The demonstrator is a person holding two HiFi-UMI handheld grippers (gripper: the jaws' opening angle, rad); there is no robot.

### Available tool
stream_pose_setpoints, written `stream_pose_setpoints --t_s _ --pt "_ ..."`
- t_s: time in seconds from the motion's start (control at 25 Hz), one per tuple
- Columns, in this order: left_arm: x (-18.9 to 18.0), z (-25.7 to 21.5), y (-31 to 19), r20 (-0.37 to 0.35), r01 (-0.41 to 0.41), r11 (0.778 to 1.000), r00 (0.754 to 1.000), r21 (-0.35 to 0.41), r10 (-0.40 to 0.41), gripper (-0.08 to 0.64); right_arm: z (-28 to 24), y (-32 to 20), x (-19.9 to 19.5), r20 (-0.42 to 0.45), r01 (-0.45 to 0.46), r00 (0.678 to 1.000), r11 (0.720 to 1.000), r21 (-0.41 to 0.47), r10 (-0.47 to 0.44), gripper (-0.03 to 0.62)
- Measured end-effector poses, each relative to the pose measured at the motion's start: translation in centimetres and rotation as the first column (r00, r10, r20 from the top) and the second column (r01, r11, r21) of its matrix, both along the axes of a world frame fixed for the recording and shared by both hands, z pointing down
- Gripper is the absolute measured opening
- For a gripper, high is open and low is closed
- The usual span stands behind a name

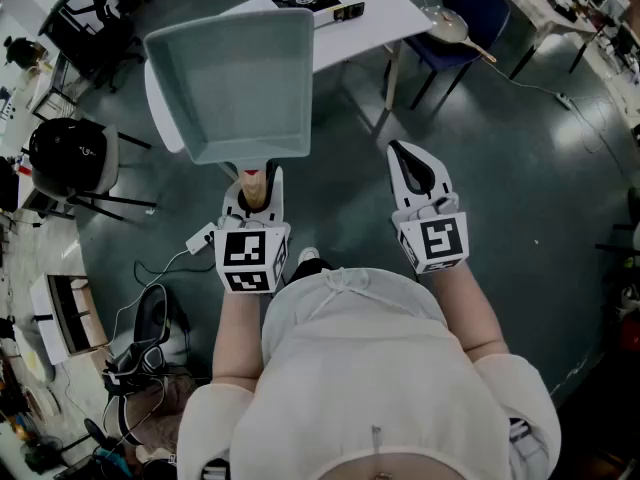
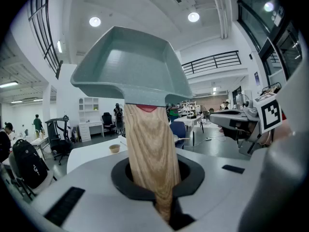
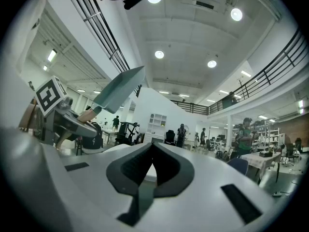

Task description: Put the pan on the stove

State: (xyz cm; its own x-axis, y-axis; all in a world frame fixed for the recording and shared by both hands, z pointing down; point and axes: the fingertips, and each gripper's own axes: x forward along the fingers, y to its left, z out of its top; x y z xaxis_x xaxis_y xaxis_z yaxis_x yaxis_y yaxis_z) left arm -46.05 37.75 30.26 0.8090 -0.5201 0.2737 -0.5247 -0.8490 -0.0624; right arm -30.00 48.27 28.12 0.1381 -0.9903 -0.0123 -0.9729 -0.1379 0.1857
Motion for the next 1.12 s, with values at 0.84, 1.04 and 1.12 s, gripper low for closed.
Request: stream_pose_setpoints --t_s 0.84,1.04,1.12 --pt "6.1 1.7 -0.1 0.027 -0.002 0.999 1.000 -0.045 0.003 0.044 1.8 0.2 6.8 0.042 -0.020 0.999 0.999 -0.040 0.022 0.003" --pt "8.1 1.9 -4.3 0.021 0.005 0.998 1.000 -0.060 -0.004 0.044 2.5 -3.5 9.3 0.056 -0.027 0.998 0.999 -0.037 0.029 0.005" --pt "9.3 2.2 -6.6 0.024 0.003 0.998 1.000 -0.062 -0.002 0.044 3.0 -5.5 10.5 0.059 -0.036 0.998 0.998 -0.049 0.039 0.003"
